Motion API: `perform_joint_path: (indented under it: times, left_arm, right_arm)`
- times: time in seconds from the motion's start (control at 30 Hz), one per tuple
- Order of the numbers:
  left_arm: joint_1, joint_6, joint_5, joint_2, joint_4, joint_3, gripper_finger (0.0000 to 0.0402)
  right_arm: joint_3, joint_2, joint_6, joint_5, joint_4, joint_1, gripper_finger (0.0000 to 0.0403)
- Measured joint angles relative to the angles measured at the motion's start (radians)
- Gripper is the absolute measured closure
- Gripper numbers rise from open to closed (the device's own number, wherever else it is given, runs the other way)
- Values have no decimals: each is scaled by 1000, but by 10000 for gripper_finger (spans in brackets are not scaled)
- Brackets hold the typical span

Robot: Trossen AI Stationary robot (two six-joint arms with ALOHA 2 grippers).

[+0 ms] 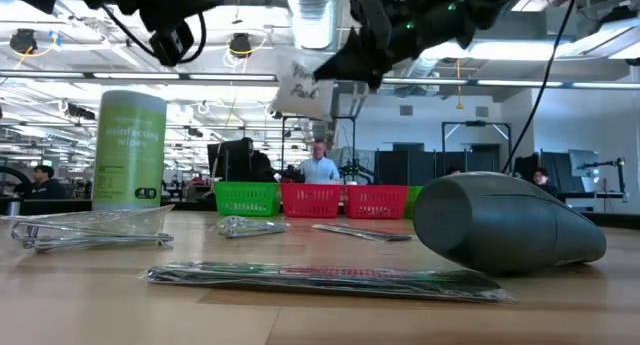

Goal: Pick & Place Travel size toiletries
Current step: Put the white cotton pack into the left red bin

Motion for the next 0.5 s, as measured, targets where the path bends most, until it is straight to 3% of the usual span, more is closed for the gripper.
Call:
perform_joint_path:
  times: [0.17,0.5]
  left_arm:
    - [0,-2,-30,78,50,-2,302]
    - [-2,-12,-31,205,130,-2,302]
  right_arm:
    - [97,42,40,-102,-126,-123,403]
    - [323,301,32,-232,-250,-273,403]
